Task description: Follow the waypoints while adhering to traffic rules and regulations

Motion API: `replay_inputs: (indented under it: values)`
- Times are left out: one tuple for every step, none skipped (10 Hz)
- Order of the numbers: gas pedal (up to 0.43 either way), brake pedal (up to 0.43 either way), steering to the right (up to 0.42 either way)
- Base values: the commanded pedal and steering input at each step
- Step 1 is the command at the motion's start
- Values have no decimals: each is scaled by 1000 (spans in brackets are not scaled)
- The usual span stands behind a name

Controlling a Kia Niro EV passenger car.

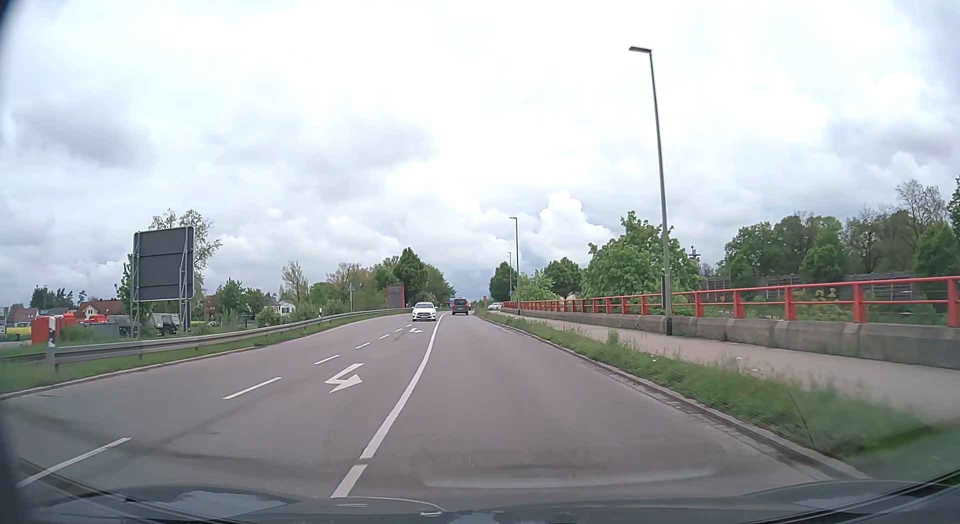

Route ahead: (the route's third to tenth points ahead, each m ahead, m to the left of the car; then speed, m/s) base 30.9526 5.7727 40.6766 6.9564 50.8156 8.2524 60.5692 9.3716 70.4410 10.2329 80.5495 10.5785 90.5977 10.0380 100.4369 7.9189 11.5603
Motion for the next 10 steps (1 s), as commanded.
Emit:
replay_inputs:
  values:
    - [260, 12, -33]
    - [260, 12, -34]
    - [260, 12, -34]
    - [260, 12, -34]
    - [260, 12, -32]
    - [248, 12, -30]
    - [248, 12, -23]
    - [248, 12, -10]
    - [248, 12, -3]
    - [248, 12, -2]
